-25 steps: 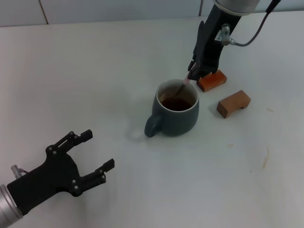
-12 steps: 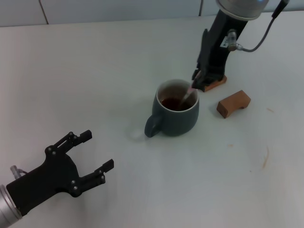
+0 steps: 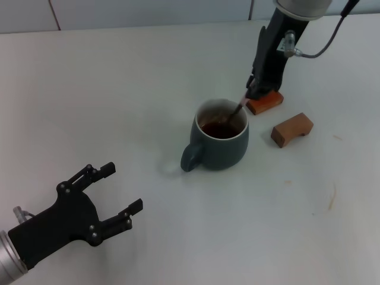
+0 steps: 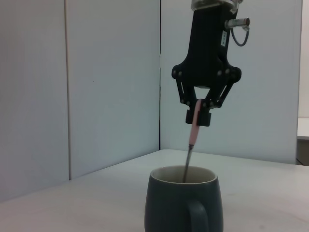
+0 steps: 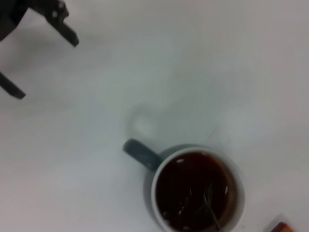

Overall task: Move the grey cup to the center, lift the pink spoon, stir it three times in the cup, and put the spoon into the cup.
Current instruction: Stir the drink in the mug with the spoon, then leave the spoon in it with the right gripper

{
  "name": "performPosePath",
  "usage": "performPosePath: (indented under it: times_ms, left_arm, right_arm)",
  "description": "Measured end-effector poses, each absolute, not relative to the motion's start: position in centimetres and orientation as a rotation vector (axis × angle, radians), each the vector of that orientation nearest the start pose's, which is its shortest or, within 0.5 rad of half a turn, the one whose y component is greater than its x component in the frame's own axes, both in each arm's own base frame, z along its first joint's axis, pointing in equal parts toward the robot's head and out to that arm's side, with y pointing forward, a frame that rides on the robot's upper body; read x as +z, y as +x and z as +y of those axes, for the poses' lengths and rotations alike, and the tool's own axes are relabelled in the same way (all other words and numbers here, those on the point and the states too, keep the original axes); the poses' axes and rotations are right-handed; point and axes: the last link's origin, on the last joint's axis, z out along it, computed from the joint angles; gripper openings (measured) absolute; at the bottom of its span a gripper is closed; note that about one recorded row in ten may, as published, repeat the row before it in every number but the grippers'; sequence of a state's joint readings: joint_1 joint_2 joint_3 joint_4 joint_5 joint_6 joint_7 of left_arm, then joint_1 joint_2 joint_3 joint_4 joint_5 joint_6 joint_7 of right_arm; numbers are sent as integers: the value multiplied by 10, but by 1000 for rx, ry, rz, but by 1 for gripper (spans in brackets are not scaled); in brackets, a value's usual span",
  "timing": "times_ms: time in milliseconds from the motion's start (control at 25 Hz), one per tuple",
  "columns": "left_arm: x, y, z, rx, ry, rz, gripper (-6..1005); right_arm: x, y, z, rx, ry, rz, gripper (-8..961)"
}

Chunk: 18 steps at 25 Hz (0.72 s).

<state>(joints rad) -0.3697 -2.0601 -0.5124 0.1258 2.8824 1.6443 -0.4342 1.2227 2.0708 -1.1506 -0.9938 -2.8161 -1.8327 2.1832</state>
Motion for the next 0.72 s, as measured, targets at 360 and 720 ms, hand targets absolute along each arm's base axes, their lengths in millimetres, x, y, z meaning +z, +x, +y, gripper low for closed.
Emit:
performPosePath:
  times_ms: [360, 720]
  left_arm:
    - [-52, -321, 218, -880, -2445, -310, 862]
    - [-51, -322, 219, -880, -2446, -323, 862]
  right_arm:
    - [8, 61, 399, -925, -2870, 280, 139]
    - [6, 61, 399, -910, -2874, 302, 182]
